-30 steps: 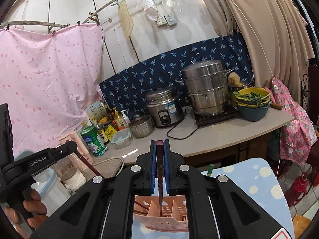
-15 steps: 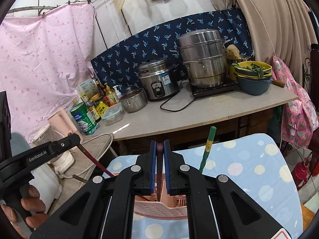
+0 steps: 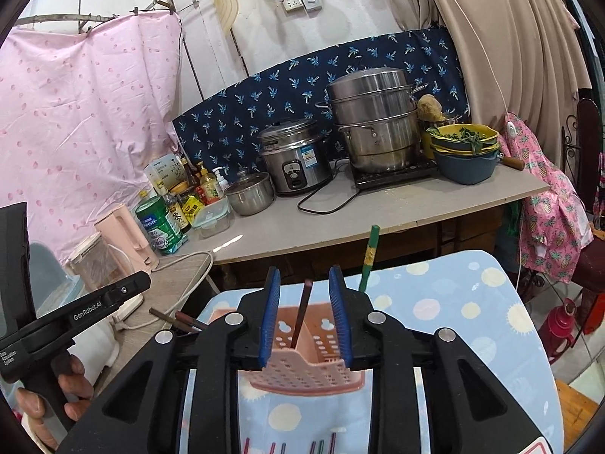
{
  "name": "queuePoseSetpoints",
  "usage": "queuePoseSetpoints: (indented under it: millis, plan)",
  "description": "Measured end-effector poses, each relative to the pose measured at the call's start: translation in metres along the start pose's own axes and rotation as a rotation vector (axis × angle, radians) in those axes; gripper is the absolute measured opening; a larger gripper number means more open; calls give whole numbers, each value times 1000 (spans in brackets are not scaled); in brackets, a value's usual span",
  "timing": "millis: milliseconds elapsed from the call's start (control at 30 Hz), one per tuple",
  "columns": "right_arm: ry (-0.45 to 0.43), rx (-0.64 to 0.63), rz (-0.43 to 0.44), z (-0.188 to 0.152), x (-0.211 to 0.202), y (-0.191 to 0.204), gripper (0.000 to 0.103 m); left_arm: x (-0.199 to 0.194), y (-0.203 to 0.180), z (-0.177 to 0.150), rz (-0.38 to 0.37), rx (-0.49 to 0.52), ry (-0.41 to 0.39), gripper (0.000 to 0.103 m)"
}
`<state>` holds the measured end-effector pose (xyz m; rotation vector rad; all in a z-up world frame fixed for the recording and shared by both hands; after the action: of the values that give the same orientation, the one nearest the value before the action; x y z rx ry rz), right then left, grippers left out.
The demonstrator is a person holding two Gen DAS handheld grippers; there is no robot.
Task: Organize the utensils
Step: 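Lower both chopsticks into the pink basket and open both tools, then withdraw both open tools back over the remaining chopsticks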
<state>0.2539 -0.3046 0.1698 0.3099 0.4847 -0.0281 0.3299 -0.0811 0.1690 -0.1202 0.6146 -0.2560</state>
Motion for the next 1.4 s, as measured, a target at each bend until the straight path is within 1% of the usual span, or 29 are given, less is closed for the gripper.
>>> queuePoseSetpoints:
  millis: [133, 267, 433, 633, 767, 1000, 1267, 1400]
  plan:
    - [20, -4, 3, -20, -19, -2, 28, -14, 5, -19, 15, 11, 8, 22]
    - [48, -19, 5, -47, -35, 0, 28, -28, 11, -41, 30, 20, 27, 22]
    - [93, -39, 1, -83, -50, 4, 28, -42, 19, -73, 66, 28, 56, 22]
    - [126, -69, -13, -118, -66, 10, 28, -55, 27, -101, 90, 25, 85, 22]
    - [146, -63, -19, -134, -71, 12, 28, -63, 28, -118, 97, 27, 105, 22]
    - [174, -91, -54, -164, -81, 14, 29, -72, 31, -153, 105, 37, 156, 22]
    - [258, -90, -70, -211, -87, 7, 29, -74, 41, -204, 125, 49, 237, 22]
    - [299, -95, -85, -235, -88, 3, 29, -74, 46, -223, 134, 55, 267, 22]
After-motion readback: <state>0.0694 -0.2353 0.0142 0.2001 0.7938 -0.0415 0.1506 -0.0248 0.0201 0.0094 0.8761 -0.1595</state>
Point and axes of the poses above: each gripper's, at about its wrist camera, not at the fingertips, and x roughly the way its jaws point, y to its left, z to its top, the point moved 3 cm from there along x, roughly the way its jaws point, and after that the axes turned 1 degree about -z, right-handed, at the moved point
